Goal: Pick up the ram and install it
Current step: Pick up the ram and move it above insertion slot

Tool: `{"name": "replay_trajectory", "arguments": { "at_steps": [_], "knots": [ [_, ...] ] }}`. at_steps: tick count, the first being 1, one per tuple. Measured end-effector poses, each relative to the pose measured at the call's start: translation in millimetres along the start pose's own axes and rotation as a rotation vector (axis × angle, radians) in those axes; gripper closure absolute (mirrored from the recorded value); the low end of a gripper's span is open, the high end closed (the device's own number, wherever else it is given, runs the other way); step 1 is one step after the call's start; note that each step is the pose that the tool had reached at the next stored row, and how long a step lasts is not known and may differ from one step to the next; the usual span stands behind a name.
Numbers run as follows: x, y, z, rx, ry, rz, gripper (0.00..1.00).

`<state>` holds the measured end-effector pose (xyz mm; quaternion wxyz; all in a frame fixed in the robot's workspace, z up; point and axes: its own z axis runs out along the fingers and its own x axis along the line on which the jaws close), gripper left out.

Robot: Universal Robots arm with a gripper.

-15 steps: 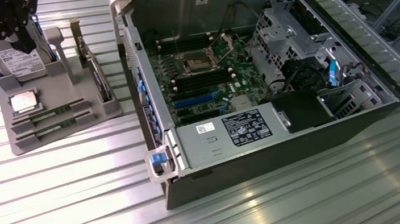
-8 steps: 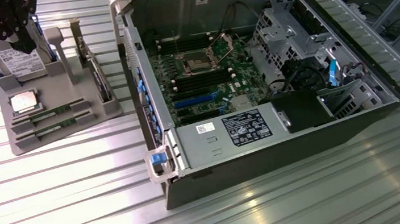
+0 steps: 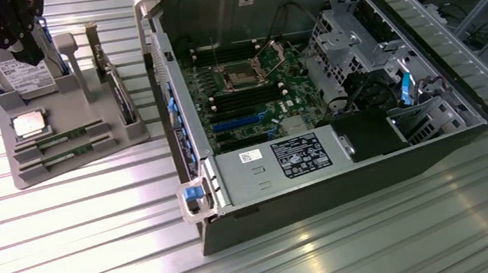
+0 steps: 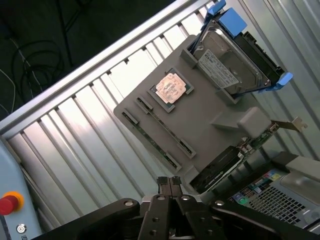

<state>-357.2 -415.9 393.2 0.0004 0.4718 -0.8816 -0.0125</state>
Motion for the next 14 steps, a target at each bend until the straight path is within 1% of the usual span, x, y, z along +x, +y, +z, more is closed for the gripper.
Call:
{"name": "replay_trajectory", "arguments": {
  "at_steps": [4, 6, 12, 14],
  "knots": [
    [0.0, 0.0, 0.0, 0.0002, 0.0011, -0.018, 0.89],
    [0.0, 0.0, 0.0, 0.0005, 0.0025, -0.041, 0.89],
    [0.0, 0.0, 0.0, 0.0007, 0.0041, -0.076, 0.89],
    [0.0, 0.0, 0.0, 0.0006, 0.0051, -0.108, 0.89]
  ]
}}
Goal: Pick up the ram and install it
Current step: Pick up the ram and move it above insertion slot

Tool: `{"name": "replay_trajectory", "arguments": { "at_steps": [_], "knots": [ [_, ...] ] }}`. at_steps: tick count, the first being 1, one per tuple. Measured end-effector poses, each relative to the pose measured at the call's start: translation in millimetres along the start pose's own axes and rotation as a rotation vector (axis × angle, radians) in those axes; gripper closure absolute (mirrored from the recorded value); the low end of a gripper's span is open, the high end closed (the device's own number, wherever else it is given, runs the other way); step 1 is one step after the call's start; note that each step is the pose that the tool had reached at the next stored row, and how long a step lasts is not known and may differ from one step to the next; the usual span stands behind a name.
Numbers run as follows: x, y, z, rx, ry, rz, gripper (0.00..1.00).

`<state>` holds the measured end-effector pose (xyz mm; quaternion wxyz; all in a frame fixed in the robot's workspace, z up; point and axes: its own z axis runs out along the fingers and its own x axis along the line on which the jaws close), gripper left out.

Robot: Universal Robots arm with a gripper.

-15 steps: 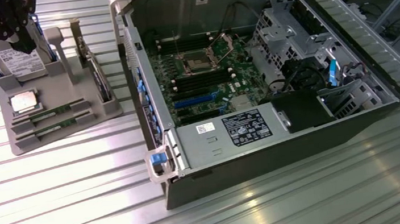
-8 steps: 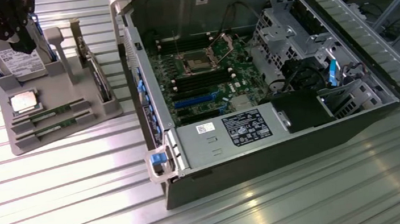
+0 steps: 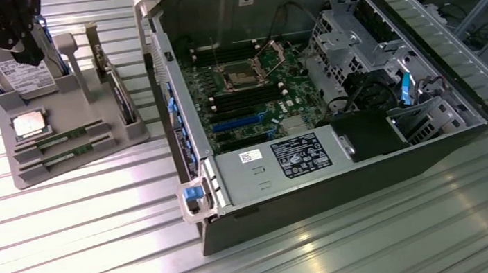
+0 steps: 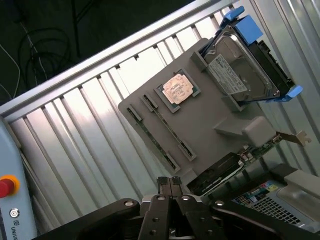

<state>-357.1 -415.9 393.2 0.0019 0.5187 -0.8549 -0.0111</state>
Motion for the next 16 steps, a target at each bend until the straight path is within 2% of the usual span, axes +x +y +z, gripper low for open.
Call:
{"name": "replay_trajectory", "arguments": {
  "at_steps": [9, 16],
  "knots": [
    [0.0, 0.0, 0.0, 0.0004, 0.0035, -0.074, 0.89],
    [0.0, 0.0, 0.0, 0.0012, 0.0080, -0.152, 0.89]
  ]
}}
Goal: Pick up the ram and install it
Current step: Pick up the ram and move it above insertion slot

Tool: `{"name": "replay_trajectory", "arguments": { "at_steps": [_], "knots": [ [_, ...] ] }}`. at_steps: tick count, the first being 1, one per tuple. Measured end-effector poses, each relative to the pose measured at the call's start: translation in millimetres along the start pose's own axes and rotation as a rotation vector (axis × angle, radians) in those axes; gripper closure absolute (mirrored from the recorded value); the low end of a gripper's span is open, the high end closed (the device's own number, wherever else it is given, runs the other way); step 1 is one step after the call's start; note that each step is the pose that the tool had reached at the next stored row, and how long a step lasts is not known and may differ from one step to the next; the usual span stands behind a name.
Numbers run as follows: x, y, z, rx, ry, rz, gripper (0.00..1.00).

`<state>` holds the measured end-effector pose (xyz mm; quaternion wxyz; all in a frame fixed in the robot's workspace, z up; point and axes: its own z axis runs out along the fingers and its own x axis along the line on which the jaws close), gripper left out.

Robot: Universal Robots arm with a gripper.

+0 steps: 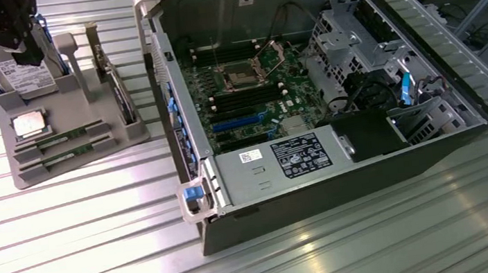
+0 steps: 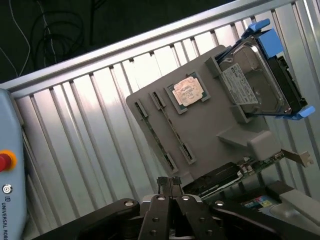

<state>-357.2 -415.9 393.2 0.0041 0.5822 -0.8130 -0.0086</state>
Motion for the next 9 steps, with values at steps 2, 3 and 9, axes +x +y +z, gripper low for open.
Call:
{"name": "replay_trajectory", "arguments": {
  "at_steps": [2, 3, 9],
  "knots": [
    [0.0, 0.0, 0.0, 0.0001, 0.0007, -0.015, 0.89],
    [0.0, 0.0, 0.0, 0.0001, 0.0010, -0.021, 0.89],
    [0.0, 0.0, 0.0, 0.0006, 0.0040, -0.074, 0.89]
  ]
}}
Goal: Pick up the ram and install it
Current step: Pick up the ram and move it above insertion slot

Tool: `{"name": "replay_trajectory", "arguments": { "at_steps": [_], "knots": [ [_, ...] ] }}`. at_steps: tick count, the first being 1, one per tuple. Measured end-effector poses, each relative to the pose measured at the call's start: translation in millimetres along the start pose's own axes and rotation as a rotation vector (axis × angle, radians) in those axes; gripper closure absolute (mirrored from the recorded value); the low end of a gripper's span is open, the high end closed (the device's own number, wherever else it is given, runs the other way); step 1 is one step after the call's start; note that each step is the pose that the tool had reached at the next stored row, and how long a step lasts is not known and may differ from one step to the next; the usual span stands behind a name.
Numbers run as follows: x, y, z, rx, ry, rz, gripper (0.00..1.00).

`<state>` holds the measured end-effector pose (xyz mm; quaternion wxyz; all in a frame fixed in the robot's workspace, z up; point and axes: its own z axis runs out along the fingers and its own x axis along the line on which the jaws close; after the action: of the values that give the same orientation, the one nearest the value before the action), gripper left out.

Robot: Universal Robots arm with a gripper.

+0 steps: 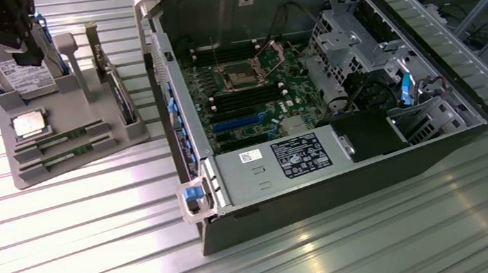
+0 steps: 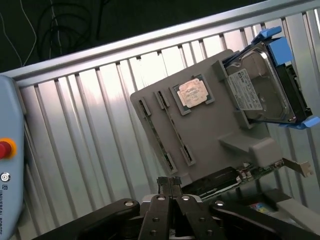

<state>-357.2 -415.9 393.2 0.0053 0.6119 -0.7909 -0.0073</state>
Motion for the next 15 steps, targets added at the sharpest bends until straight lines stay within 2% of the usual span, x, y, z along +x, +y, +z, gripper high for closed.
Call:
{"name": "replay_trajectory", "arguments": {
  "at_steps": [12, 15],
  "knots": [
    [0.0, 0.0, 0.0, 0.0008, 0.0044, -0.080, 0.89],
    [0.0, 0.0, 0.0, 0.0008, 0.0044, -0.084, 0.89]
  ]
}}
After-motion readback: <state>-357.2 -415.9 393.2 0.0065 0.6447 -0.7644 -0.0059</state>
